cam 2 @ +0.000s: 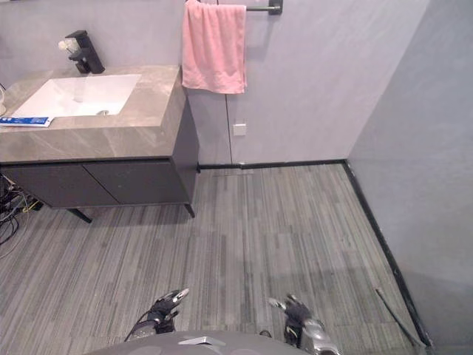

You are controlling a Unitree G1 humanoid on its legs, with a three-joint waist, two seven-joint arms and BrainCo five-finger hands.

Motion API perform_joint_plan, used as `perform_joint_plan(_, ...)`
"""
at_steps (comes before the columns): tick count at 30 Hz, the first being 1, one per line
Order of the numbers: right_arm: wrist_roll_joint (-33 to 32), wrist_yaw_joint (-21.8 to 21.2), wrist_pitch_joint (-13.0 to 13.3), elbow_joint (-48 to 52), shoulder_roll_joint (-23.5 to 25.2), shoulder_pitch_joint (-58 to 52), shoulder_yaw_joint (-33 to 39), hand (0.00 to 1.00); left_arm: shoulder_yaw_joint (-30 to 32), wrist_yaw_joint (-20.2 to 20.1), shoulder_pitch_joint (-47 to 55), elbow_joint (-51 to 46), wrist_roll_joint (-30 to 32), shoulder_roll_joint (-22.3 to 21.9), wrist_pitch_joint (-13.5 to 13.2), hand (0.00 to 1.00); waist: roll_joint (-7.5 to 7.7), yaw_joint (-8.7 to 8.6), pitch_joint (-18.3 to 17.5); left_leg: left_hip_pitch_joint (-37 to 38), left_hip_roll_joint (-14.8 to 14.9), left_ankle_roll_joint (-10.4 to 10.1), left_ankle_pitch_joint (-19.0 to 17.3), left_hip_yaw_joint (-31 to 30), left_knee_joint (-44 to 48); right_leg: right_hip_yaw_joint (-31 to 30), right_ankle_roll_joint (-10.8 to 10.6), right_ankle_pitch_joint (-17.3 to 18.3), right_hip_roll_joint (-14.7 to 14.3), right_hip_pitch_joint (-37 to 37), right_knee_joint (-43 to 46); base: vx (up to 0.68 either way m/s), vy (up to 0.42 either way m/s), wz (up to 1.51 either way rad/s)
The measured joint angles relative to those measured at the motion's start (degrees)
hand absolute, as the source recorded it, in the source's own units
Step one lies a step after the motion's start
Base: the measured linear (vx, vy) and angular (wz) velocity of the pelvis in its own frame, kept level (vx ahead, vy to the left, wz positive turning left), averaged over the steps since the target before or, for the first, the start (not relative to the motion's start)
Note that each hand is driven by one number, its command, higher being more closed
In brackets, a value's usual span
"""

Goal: Organize washtable

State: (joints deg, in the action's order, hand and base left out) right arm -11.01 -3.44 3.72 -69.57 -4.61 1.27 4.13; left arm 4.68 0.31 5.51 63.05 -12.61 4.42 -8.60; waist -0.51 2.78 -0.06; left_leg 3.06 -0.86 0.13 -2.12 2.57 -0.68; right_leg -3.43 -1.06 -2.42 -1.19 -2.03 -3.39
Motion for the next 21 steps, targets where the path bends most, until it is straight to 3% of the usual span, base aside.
perform_joint_plan(2,4.3,0.2,-0.7,-0.7,0.0,-0.6,4.1,0.0,1.1,-0.2,-0.4,2.1,2.6,0.6,1.4,0.0,-0.05,-0.08,0.0,0.5,0.0,0.0,0.0,-0.1,0.0,0.1,0.0,0.0,0.0,-0.4,0.4,-0.01,0.019,0.04)
perform_joint_plan(6,7.8,1.2,-0.7,-0.7,0.1,-0.8,8.5,0.0,2.2,-0.8,-0.6,2.1,3.9,0.5,1.3,0.0,-0.43,-0.12,0.5,0.6,-0.2,0.1,-0.1,0.1,0.0,0.2,-0.1,0.4,0.3,-0.1,1.0,-0.07,0.036,0.0)
perform_joint_plan(17,7.6,1.0,-0.7,-0.3,0.2,-1.8,12.3,0.0,2.7,-1.4,-0.3,2.2,4.6,0.4,1.2,0.0,-0.01,-0.6,0.5,1.0,-0.1,-0.8,0.1,-0.1,-2.4,1.1,-0.2,1.4,0.3,0.9,0.9,-0.01,0.001,0.01)
perform_joint_plan(21,7.6,0.8,-0.7,-0.3,0.3,-1.8,12.3,0.0,2.6,-1.9,-0.4,2.3,5.2,0.4,1.2,0.0,0.09,-0.6,0.4,1.1,-0.1,-0.2,0.4,-0.1,-2.2,1.1,-0.1,1.3,0.4,0.6,0.9,0.1,-0.016,-0.01)
